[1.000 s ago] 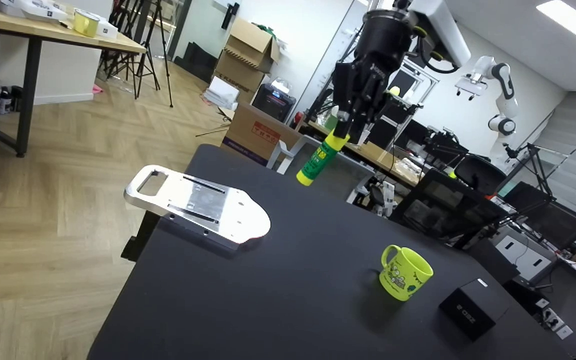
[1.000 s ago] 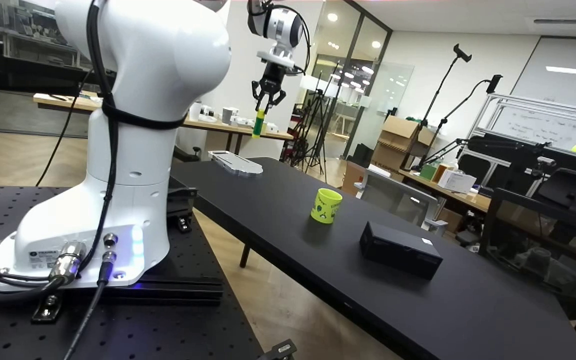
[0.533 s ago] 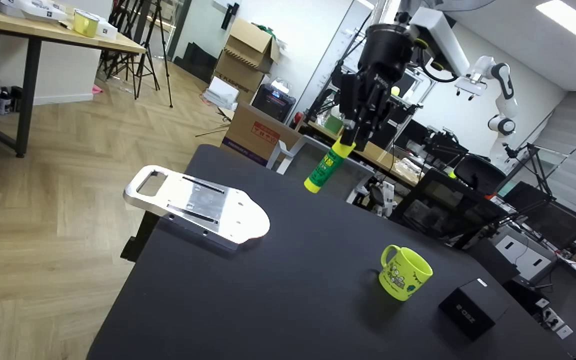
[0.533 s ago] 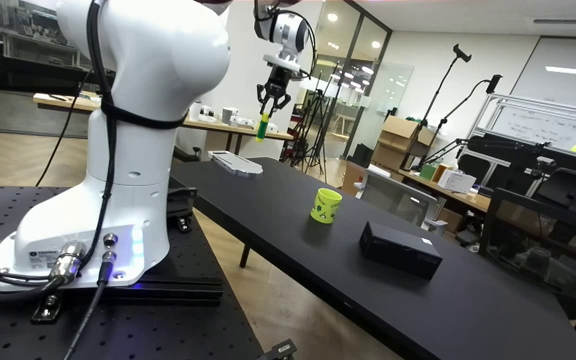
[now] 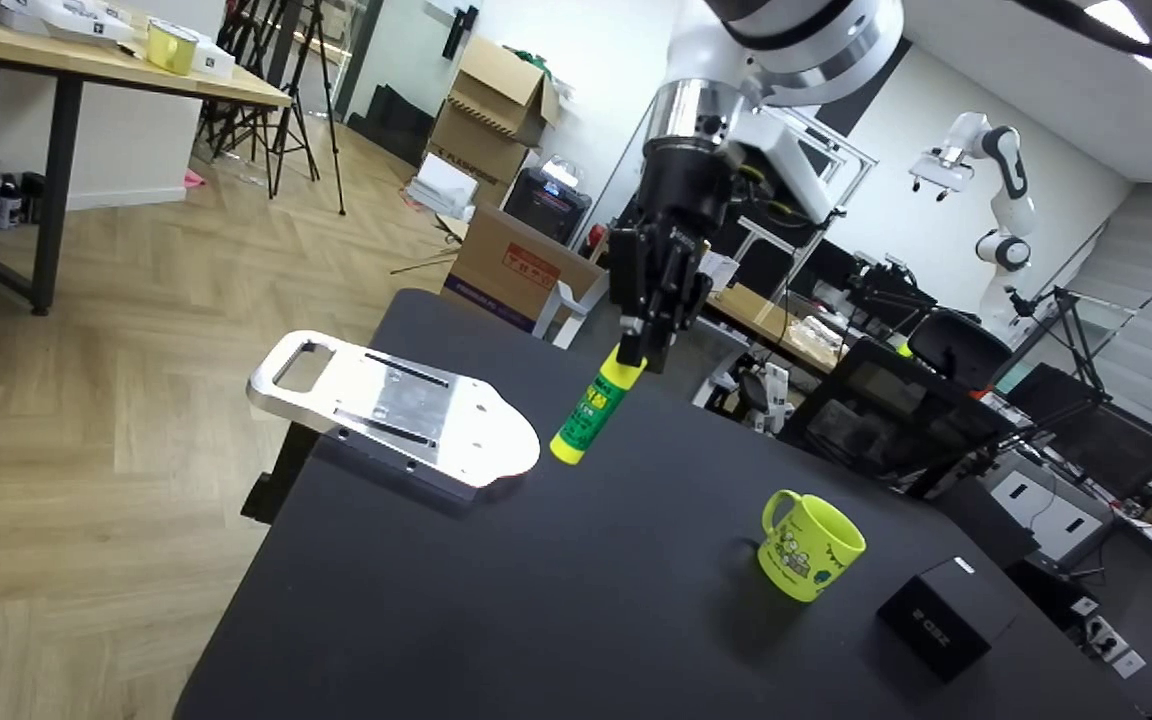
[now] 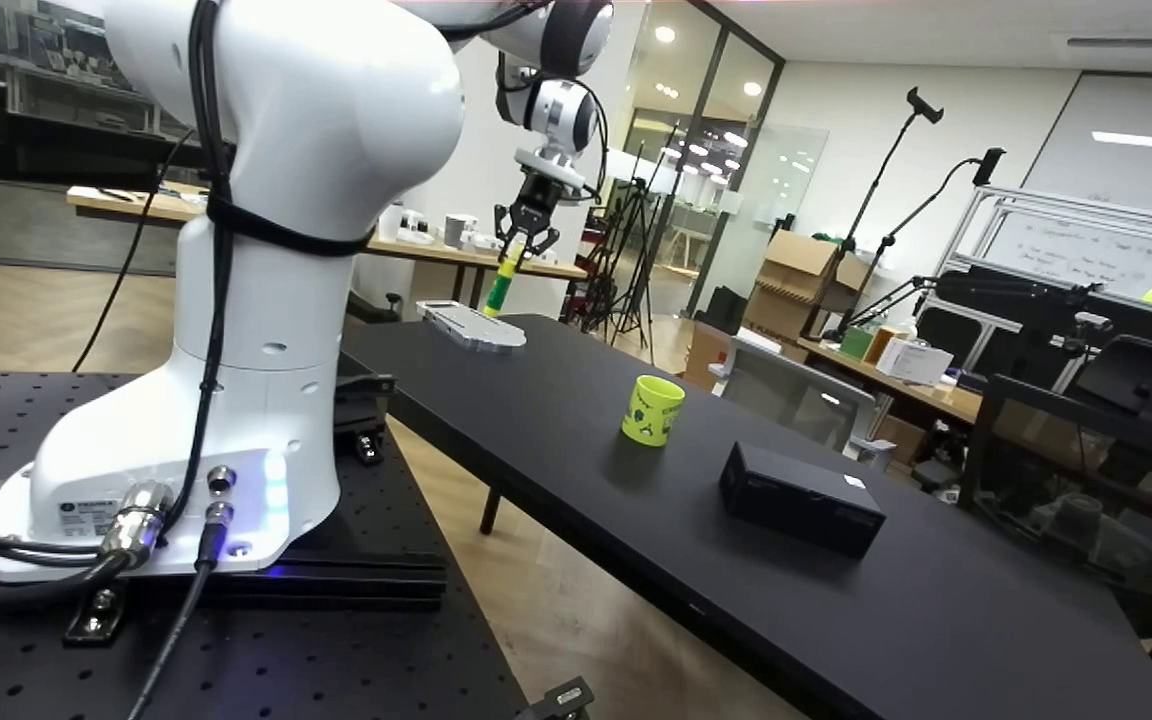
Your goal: Take the glue stick out of the mug
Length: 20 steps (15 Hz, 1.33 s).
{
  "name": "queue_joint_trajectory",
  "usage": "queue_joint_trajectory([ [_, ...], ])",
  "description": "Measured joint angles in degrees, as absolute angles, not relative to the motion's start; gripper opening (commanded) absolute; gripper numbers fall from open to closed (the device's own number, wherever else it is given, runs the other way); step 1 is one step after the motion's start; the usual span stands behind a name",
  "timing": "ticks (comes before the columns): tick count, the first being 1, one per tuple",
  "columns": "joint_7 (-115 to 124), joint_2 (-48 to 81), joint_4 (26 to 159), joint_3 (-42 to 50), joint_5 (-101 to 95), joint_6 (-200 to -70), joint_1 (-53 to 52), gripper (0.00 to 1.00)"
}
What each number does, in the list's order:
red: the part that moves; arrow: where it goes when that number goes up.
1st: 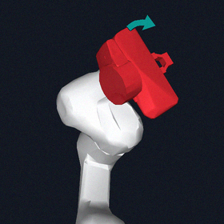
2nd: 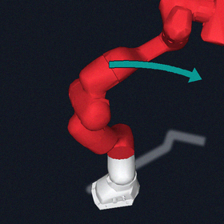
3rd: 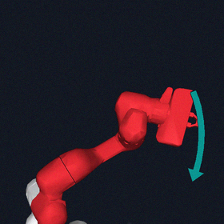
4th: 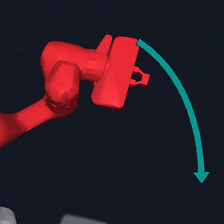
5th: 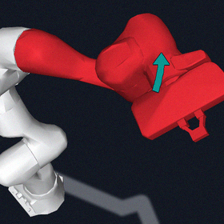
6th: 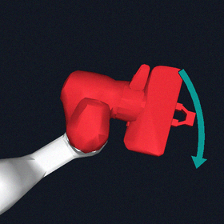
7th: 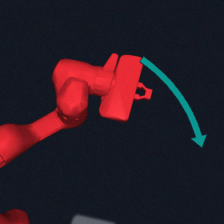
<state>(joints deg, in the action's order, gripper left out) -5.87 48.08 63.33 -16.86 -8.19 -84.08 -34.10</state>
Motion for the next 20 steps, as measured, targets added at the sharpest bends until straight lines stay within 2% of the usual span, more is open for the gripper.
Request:
queue_joint_trajectory([
  [2, -6.8, 50.7, 60.5, -16.3, -11.0, -82.8, -36.3, 0.08],
  [3, -7.2, 52.0, 58.8, -15.9, -12.9, -81.8, -37.5, 0.33],
  [8, -7.6, 55.6, 53.3, -14.5, -16.4, -79.4, -40.4, 0.33],
  [9, -7.7, 55.6, 53.1, -14.4, -16.5, -79.2, -40.3, 0.08],
  [20, -8.8, 57.4, 51.8, -11.6, -21.1, -81.9, -42.4, 0.08],
])
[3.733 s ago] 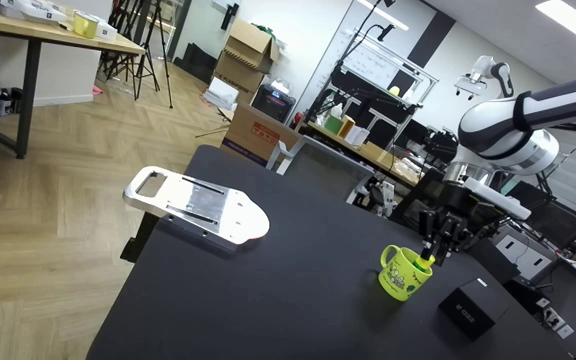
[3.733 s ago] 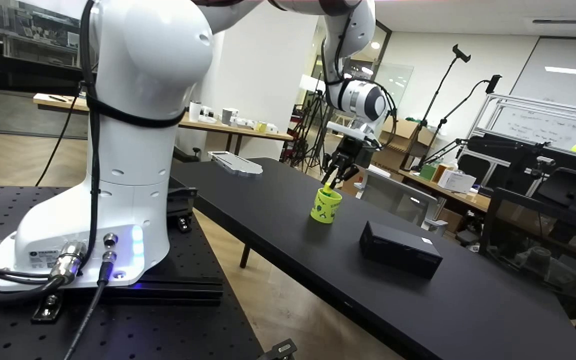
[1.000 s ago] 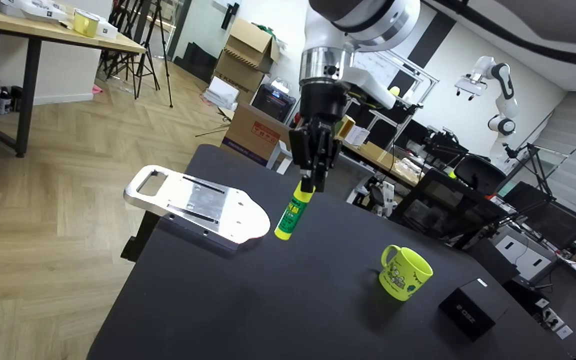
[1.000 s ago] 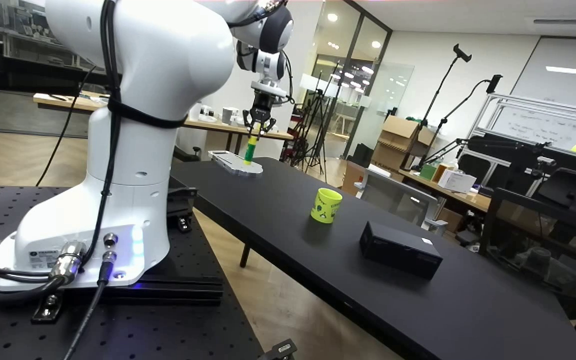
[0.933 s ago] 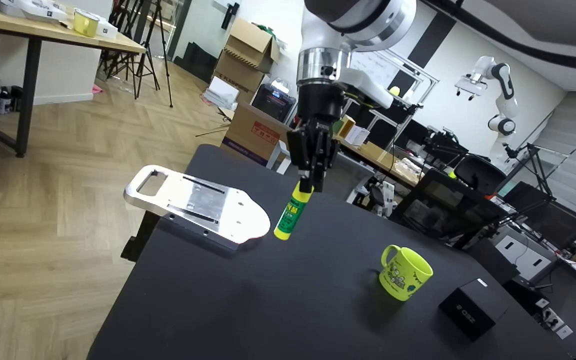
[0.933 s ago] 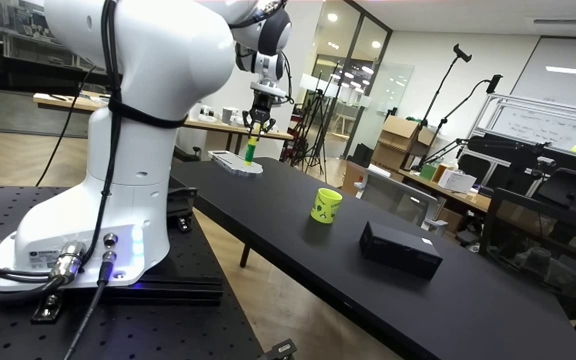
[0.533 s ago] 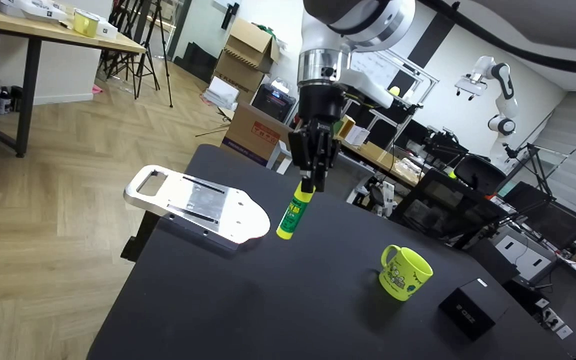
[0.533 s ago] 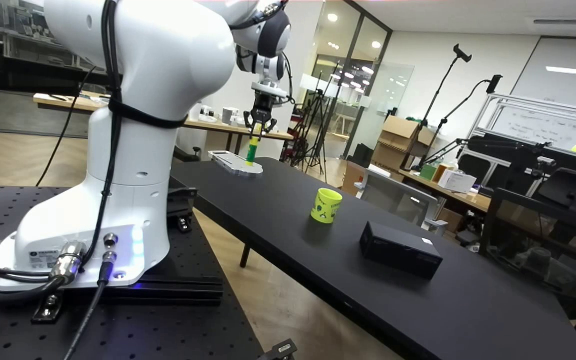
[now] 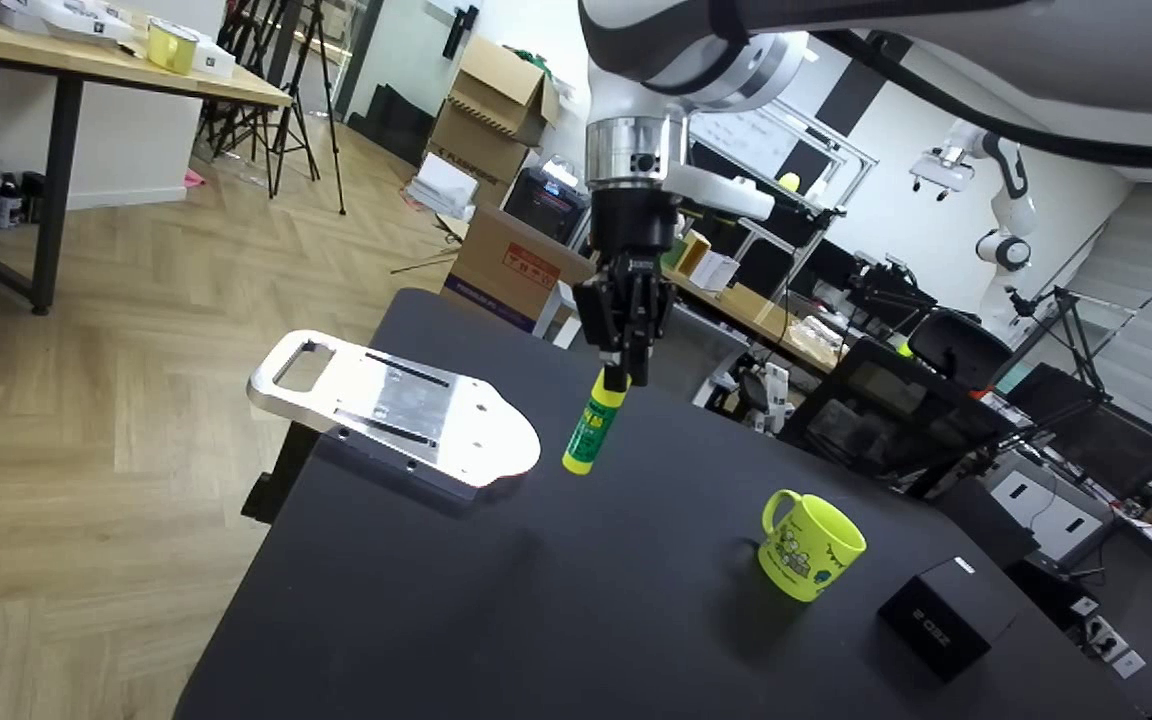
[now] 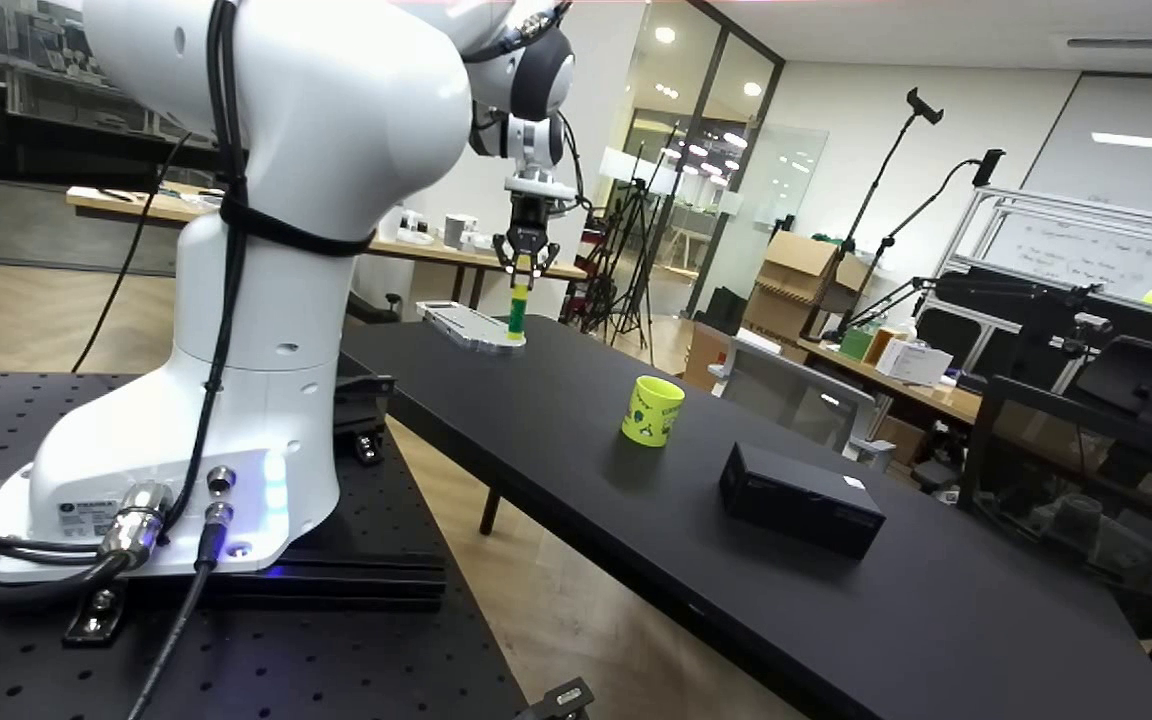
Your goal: Take the glue stick out of the mug
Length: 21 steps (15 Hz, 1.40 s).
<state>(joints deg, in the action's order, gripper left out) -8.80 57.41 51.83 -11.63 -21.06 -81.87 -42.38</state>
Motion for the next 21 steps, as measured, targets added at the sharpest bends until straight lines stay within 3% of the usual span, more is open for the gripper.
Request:
queue_joint_trajectory([
  [15, -25.1, 64.5, 48.7, -7.8, -27.0, -62.9, -47.1, 0.08],
  [16, -25.6, 64.8, 48.7, -7.8, -27.3, -62.9, -47.3, 0.33],
  [21, -26.1, 65.2, 47.7, -7.7, -27.2, -62.8, -47.4, 0.33],
])
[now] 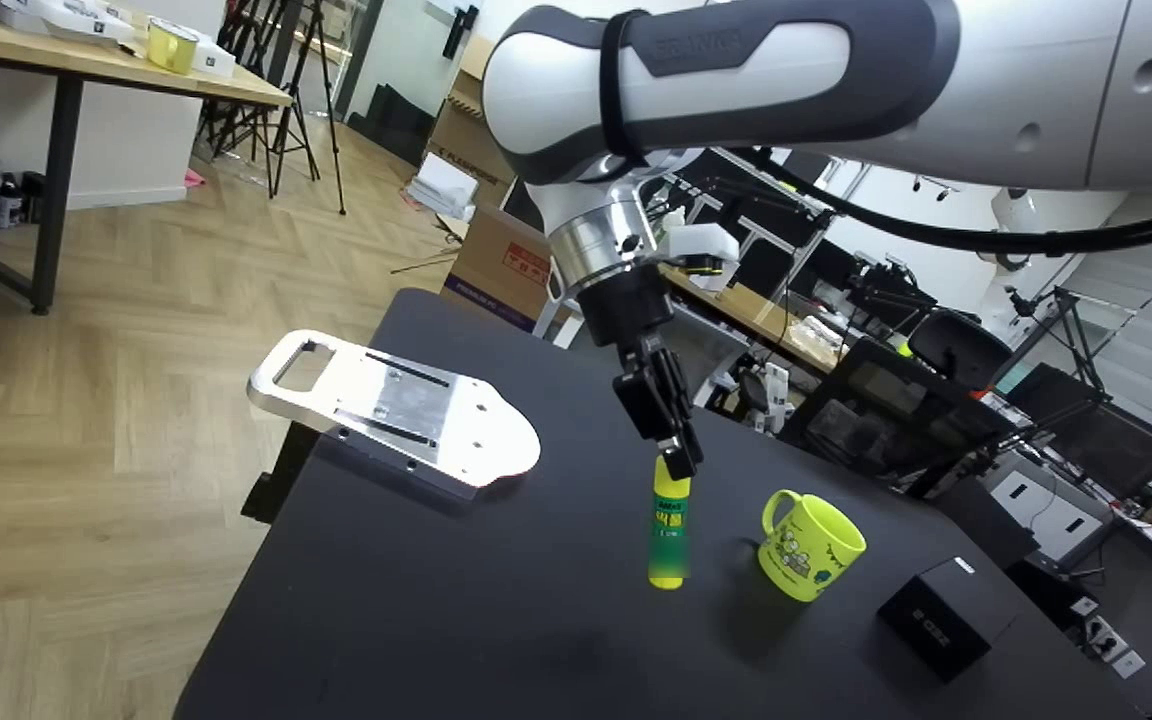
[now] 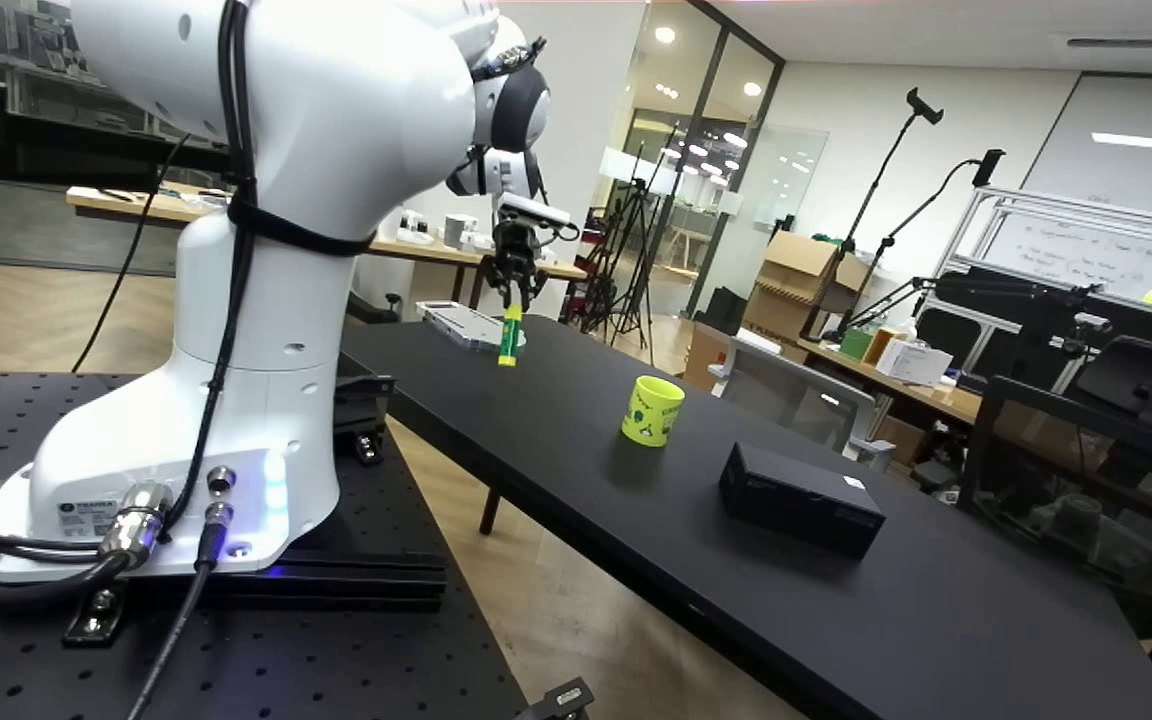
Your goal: Take the glue stick out of the mug
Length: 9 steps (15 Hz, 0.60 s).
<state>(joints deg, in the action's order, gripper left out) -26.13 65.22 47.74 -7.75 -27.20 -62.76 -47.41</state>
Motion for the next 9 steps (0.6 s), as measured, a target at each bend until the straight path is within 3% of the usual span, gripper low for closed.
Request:
queue_joint_trajectory([
  [2, -26.2, 65.2, 47.6, -7.7, -27.2, -62.7, -47.4, 0.33],
  [3, -26.2, 65.2, 47.5, -7.7, -27.2, -62.6, -47.4, 0.08],
  [9, -26.2, 66.4, 48.1, -7.7, -27.2, -64.6, -47.4, 0.08],
])
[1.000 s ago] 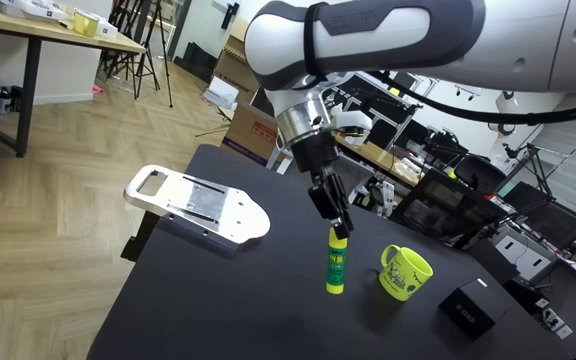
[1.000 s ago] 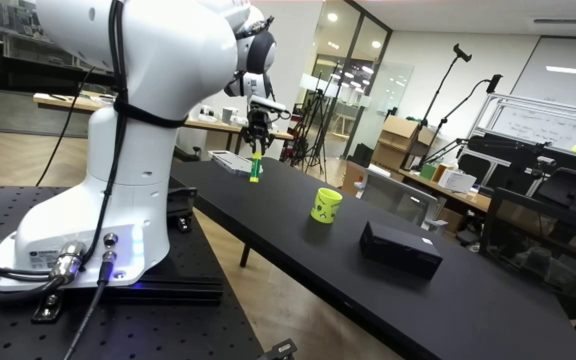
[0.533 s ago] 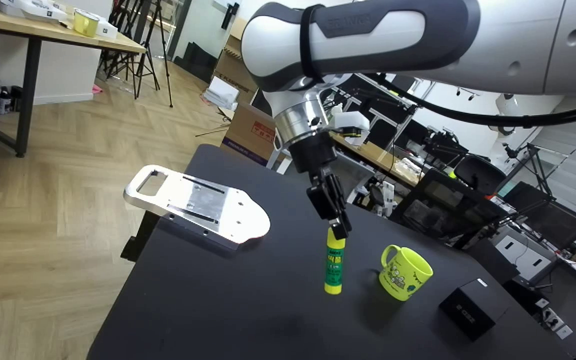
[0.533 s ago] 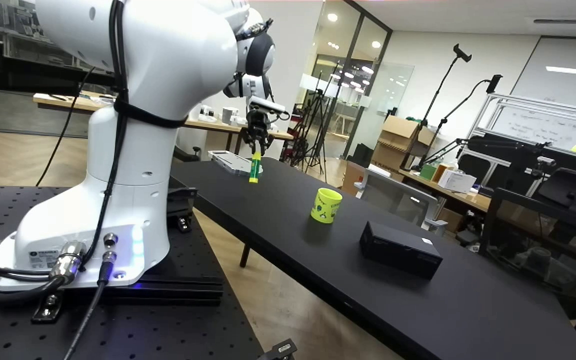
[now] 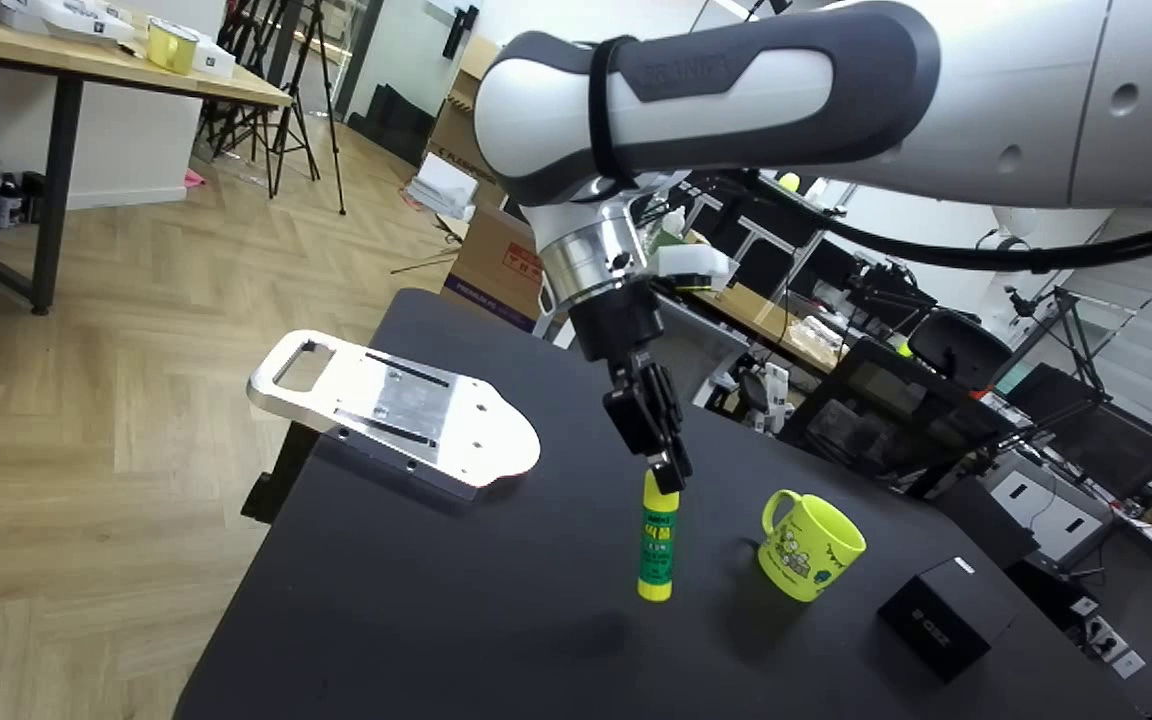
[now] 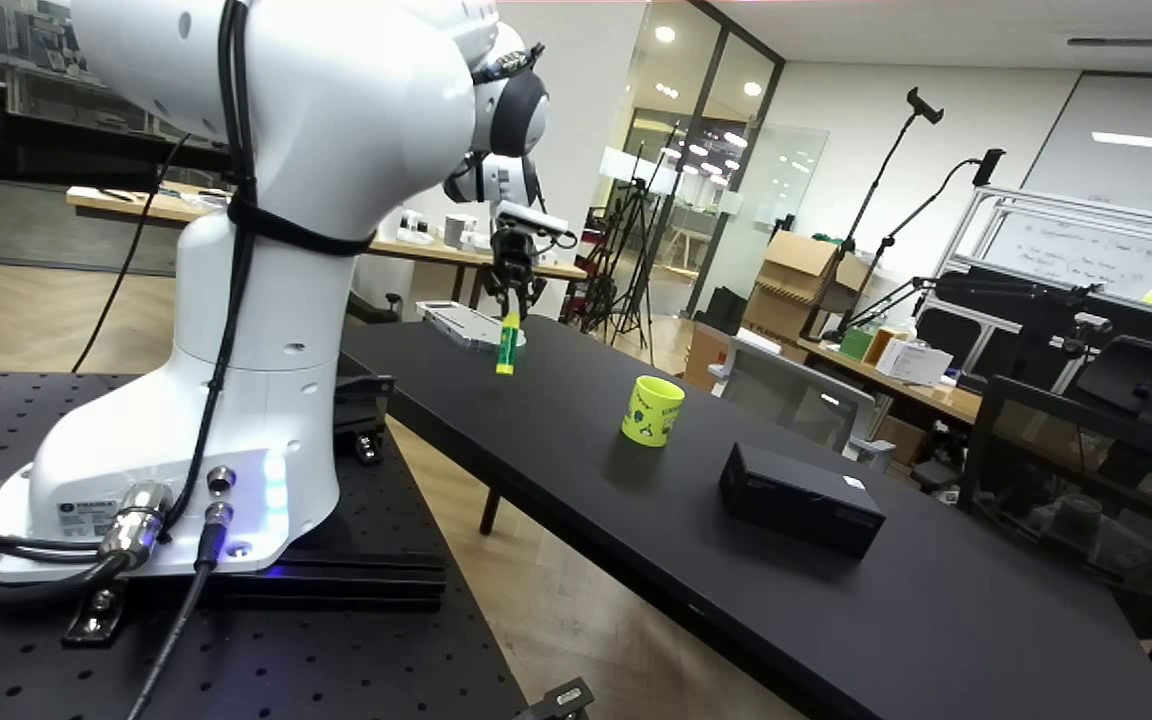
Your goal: Take the glue stick out of the mug
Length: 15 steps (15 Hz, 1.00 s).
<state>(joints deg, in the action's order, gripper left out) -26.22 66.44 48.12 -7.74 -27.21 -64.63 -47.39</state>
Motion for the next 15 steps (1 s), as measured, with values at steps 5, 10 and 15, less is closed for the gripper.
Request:
queue_joint_trajectory([
  [5, -26.2, 69.6, 48.2, -7.7, -27.2, -66.8, -47.3, 0.08],
  [10, -26.2, 72.8, 48.2, -7.8, -27.1, -71.2, -47.3, 0.08],
  [15, -26.2, 73.9, 48.0, -7.9, -27.1, -72.7, -47.7, 0.66],
])
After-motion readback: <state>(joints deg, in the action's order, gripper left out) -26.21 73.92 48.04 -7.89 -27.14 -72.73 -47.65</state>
